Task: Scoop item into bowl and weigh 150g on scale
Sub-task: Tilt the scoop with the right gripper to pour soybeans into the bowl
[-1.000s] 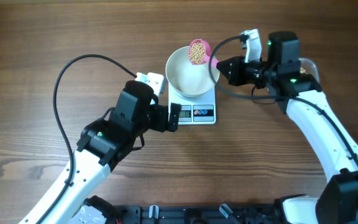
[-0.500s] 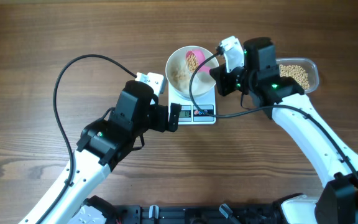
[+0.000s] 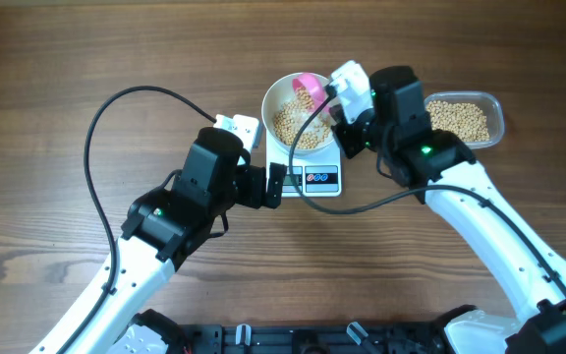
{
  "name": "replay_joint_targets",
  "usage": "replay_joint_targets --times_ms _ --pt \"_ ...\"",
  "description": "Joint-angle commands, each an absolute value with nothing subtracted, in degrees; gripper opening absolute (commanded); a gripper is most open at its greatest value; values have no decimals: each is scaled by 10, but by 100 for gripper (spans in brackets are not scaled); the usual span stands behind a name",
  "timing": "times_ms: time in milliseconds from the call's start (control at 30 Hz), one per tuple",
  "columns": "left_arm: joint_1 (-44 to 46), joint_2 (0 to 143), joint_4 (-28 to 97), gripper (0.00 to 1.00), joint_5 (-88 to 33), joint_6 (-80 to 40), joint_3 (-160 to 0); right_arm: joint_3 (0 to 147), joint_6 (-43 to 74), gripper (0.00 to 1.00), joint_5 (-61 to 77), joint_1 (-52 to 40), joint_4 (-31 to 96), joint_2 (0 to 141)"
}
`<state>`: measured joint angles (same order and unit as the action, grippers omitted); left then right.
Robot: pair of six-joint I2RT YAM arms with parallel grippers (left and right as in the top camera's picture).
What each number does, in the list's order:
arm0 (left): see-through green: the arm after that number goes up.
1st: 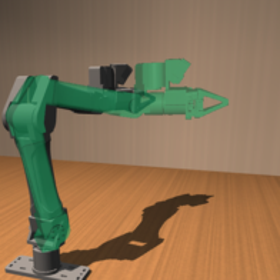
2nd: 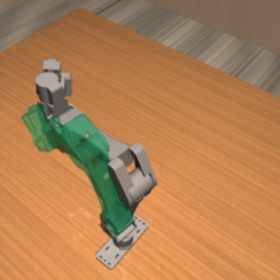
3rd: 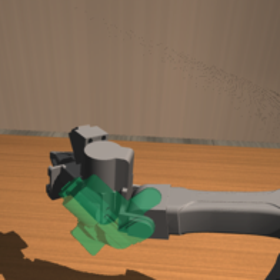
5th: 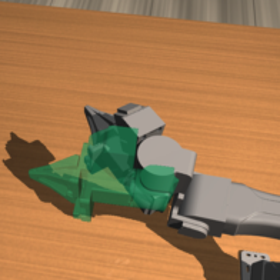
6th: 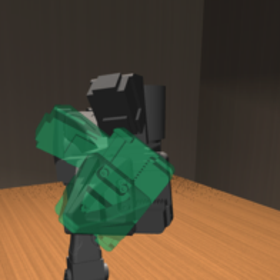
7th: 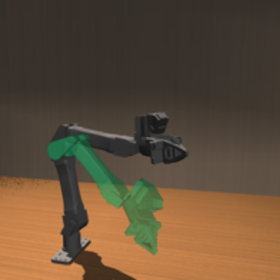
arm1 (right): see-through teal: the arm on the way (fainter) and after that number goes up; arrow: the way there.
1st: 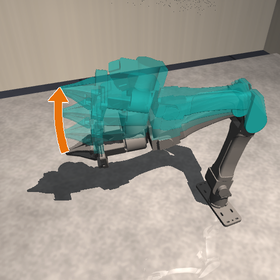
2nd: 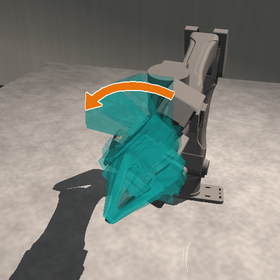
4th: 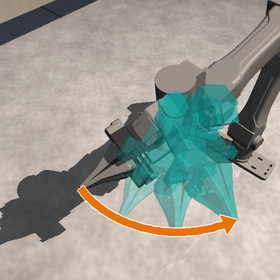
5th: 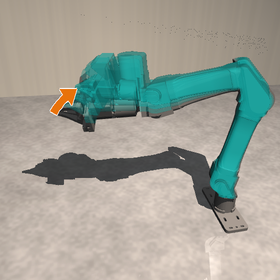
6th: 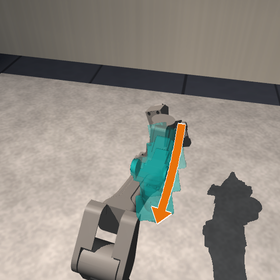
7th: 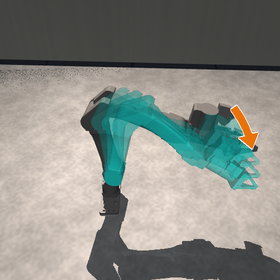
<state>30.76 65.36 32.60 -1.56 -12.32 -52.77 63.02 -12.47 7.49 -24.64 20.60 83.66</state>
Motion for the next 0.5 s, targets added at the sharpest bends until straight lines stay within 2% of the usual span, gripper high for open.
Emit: replay_joint_targets --times_ms 0,167,467 --pt "310 656 324 100 -20 -122 -536 639 -171 4 12 -274 204 822" --pt "310 656 324 100 -20 -122 -536 639 -218 4 -55 -305 204 822" --pt "310 656 324 100 -21 -122 -536 639 -266 4 -67 -345 203 822"
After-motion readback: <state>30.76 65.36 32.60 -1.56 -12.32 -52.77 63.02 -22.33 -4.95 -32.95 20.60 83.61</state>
